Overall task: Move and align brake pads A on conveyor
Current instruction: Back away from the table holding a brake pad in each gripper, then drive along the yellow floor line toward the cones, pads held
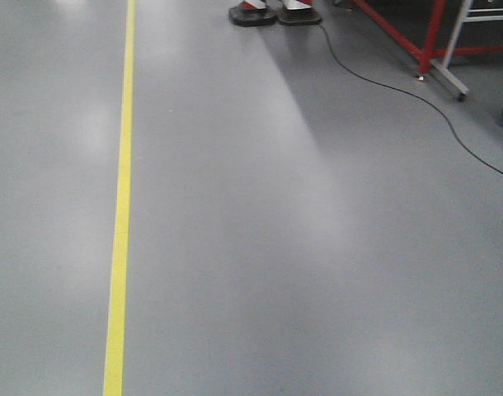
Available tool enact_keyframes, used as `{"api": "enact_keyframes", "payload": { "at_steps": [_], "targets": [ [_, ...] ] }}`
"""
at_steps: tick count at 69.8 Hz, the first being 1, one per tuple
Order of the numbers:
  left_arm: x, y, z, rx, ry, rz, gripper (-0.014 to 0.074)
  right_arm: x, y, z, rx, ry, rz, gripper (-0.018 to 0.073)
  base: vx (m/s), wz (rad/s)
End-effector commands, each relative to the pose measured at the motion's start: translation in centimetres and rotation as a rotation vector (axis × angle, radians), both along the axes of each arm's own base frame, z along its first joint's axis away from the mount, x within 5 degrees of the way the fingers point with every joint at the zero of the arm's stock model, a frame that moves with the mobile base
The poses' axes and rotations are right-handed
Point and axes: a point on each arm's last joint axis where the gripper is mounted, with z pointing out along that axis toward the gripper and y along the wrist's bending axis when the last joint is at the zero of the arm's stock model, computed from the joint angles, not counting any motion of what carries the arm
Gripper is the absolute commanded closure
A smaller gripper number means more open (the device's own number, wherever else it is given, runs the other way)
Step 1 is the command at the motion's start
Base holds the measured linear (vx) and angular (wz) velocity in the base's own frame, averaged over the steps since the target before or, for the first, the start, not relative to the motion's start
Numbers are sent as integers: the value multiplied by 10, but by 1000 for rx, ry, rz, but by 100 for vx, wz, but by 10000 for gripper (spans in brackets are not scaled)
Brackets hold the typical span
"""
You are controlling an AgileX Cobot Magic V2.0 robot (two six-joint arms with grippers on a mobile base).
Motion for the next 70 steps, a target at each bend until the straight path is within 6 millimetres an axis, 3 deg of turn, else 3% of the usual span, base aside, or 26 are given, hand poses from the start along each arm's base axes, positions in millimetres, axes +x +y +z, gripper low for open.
{"api": "enact_keyframes", "payload": {
  "at_steps": [1,70],
  "targets": [
    [2,1,18,-30,-117,17,492,3,-1,18,-10,-115,-7,563,19,32],
    [2,1,18,-30,-116,17,492,3,-1,18,-10,-114,-7,563,35,12]
  ]
}}
